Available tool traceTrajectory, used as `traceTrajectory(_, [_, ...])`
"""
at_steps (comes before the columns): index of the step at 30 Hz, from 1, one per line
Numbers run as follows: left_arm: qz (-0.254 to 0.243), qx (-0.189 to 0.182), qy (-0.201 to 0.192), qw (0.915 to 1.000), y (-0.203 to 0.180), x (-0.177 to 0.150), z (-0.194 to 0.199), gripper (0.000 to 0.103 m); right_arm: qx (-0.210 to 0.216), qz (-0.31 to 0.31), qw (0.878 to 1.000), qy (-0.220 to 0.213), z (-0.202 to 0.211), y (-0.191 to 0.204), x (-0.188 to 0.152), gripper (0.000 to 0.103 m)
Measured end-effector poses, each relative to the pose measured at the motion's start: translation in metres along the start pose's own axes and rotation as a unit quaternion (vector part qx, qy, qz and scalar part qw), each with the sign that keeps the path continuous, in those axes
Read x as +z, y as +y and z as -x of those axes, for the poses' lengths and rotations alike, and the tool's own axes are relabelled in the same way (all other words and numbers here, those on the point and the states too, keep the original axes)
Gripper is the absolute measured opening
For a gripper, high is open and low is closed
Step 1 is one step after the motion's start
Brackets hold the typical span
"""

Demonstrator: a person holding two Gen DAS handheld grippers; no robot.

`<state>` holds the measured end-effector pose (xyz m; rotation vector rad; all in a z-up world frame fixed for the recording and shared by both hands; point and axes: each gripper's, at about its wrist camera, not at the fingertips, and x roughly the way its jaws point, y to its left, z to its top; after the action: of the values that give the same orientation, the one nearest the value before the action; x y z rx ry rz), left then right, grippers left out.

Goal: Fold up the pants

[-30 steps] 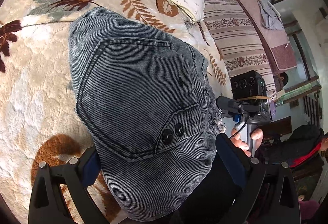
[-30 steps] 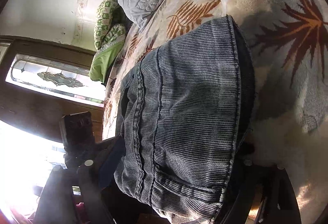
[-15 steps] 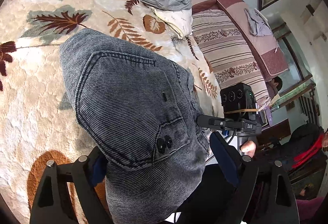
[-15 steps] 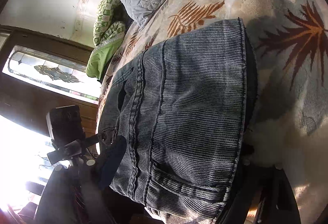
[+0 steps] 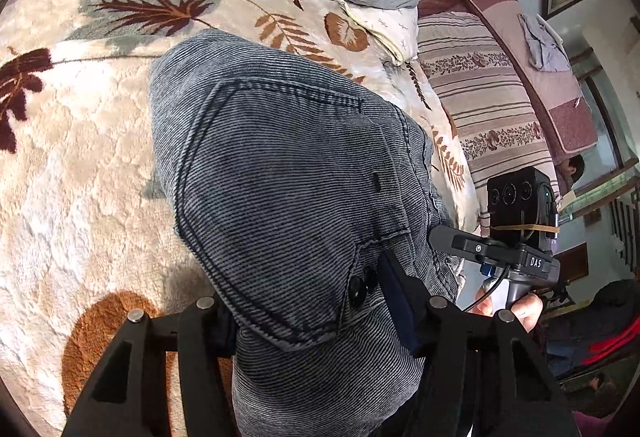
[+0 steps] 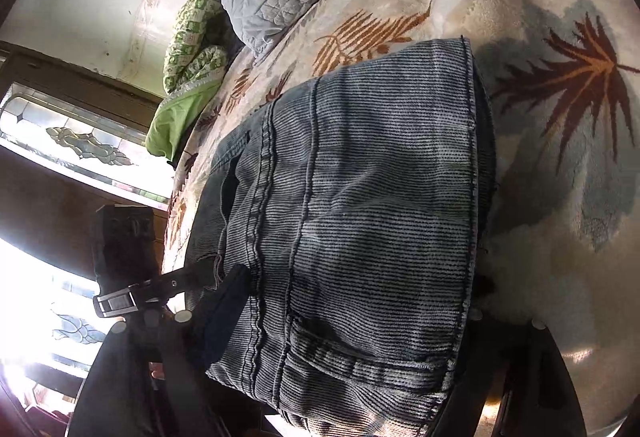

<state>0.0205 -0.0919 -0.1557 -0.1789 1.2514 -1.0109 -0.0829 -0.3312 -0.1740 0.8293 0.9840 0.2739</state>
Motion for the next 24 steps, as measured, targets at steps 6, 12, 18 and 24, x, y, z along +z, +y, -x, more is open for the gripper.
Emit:
traceTrajectory(6, [-0.022,0.006,-0.01,0.9997,-0.003,-0.002,0.005,0.04,-0.006,-0.004,1.0,-0.019,0.005,0.002,-0.002,0.068])
traceTrajectory(12, [-0.04,0.021,-0.018,0.9988,-0.011,-0.002,0.008,0.035,-0.022,0.021,0.999,-0.032,0.003,0.013,-0.003,0.063])
traceTrajectory(18, [-0.054,0.03,-0.027,0.9977,-0.017,-0.002,0.014,0.034,-0.027,0.034,0.998,-0.046,0.007,0.018,-0.003,0.055])
traceTrajectory(24, [-0.058,0.038,-0.043,0.9966,-0.016,-0.002,0.028,0.032,-0.016,0.049,0.997,-0.057,0.01,0.025,-0.001,0.043])
